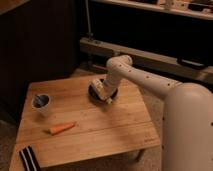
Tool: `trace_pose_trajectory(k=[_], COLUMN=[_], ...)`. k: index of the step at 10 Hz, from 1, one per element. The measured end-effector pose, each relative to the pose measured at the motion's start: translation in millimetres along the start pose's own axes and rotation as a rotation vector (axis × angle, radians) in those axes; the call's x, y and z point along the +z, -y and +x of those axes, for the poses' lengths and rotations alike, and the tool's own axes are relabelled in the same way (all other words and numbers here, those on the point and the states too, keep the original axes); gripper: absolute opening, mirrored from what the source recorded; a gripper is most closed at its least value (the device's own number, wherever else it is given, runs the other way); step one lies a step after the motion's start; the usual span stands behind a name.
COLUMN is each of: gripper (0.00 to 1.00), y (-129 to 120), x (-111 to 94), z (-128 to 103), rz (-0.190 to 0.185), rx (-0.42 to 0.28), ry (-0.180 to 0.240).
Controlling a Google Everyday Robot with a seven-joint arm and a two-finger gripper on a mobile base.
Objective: Place the bottle in the ceramic bowl
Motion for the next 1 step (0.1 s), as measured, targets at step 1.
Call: trace_pose_trajectory(k=[1], gripper=[0.8], y=[-0.2], x=[2.0], z=[0.0], rz=[-0.026], rx=[0.012], ry=[0.018])
